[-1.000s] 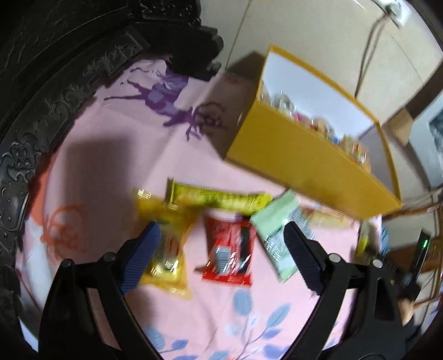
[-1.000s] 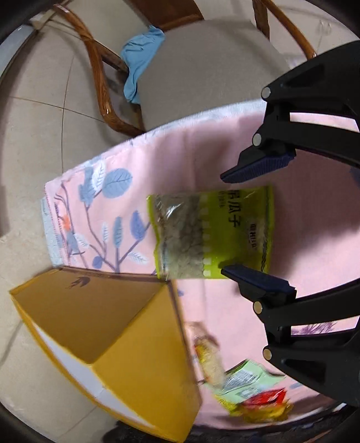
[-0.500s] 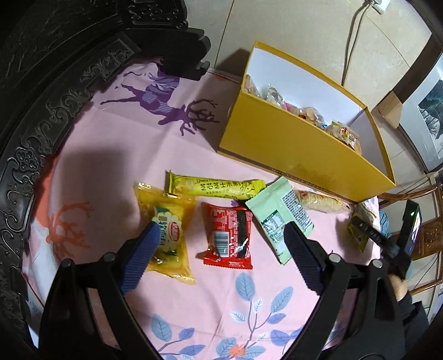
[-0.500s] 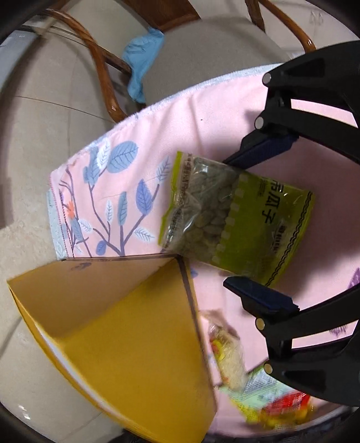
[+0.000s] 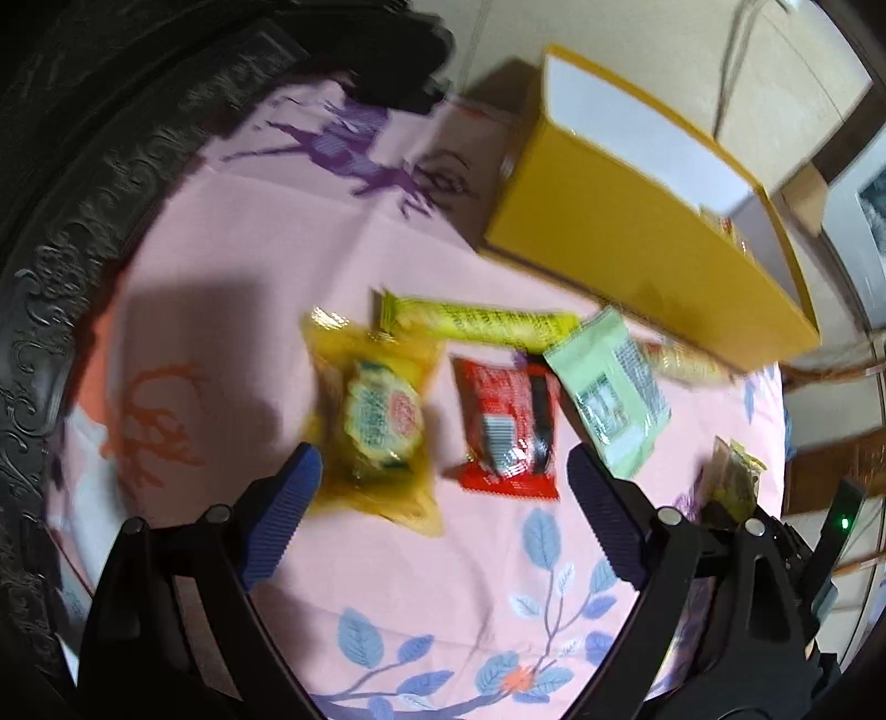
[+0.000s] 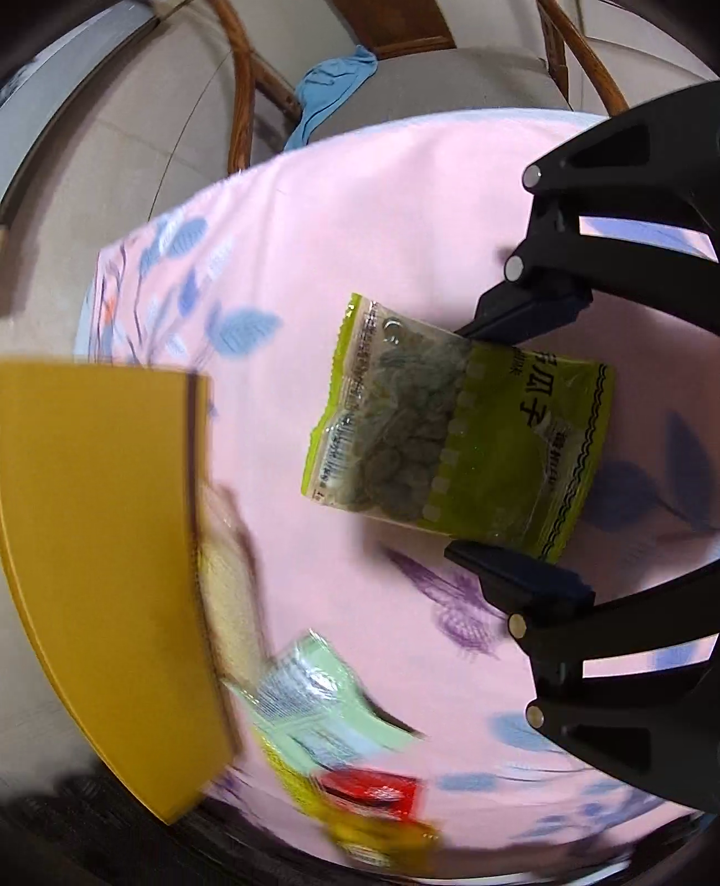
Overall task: Organize snacks
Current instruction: 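Grasp the green seed bag with right gripper while left grasps the red wafer pack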
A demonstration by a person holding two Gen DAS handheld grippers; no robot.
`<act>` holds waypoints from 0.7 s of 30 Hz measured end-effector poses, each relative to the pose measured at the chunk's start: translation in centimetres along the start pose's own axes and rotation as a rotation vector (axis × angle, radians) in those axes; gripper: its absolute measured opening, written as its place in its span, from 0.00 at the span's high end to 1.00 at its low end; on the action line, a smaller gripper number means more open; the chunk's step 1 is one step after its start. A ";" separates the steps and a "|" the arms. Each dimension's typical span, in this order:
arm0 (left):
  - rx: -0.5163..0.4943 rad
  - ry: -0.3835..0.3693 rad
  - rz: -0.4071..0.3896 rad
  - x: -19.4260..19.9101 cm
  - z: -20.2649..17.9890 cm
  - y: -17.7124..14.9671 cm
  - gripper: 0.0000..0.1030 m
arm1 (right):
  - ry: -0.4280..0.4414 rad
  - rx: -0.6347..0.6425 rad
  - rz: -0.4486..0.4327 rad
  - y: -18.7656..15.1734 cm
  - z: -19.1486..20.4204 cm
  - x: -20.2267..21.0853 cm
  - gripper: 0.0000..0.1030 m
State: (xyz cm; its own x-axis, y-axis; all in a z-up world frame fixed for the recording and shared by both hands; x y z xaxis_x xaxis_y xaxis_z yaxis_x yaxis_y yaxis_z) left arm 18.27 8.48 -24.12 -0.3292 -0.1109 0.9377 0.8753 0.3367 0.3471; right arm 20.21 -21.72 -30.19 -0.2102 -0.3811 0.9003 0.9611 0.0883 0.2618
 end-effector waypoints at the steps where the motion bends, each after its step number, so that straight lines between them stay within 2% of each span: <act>1: -0.018 -0.017 0.004 -0.5 -1.0 -0.4 0.11 | 0.001 0.008 0.000 -0.5 0.3 0.2 0.34; 4: -0.065 -0.029 0.011 -2.0 -3.3 -0.9 0.11 | 0.005 0.003 -0.004 -1.1 0.8 0.3 0.34; 11: -0.110 -0.009 -0.004 -4.1 -5.9 -0.2 0.11 | 0.023 -0.016 0.008 -0.6 0.1 0.0 0.34; 16: -0.087 -0.002 0.062 -6.4 -6.2 -1.2 0.11 | 0.020 -0.027 0.005 -0.7 0.1 0.1 0.34; 19: -0.100 0.028 0.025 -6.5 -6.0 -1.3 0.11 | 0.022 -0.026 0.008 -1.0 0.4 0.3 0.34; 21: -0.101 0.051 0.004 -6.5 -5.7 -1.1 0.16 | 0.020 -0.024 0.009 -1.0 0.4 0.3 0.34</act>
State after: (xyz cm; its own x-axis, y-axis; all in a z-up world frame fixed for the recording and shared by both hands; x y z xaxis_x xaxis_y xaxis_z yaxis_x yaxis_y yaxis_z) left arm 21.45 3.52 -30.50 -0.3091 -0.1582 0.9378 0.9087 0.2419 0.3403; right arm 19.07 -21.57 -30.01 -0.1981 -0.3986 0.8955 0.9670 0.0696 0.2449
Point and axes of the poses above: each gripper's, at about its wrist camera, not at the fingertips, and x roughly against the way its jaws point, z to its left, y to its top, the point moved 6 cm from there along -x, roughly the way its jaws point, and after that the axes turned 12 degrees about y, right-handed, at the moved point
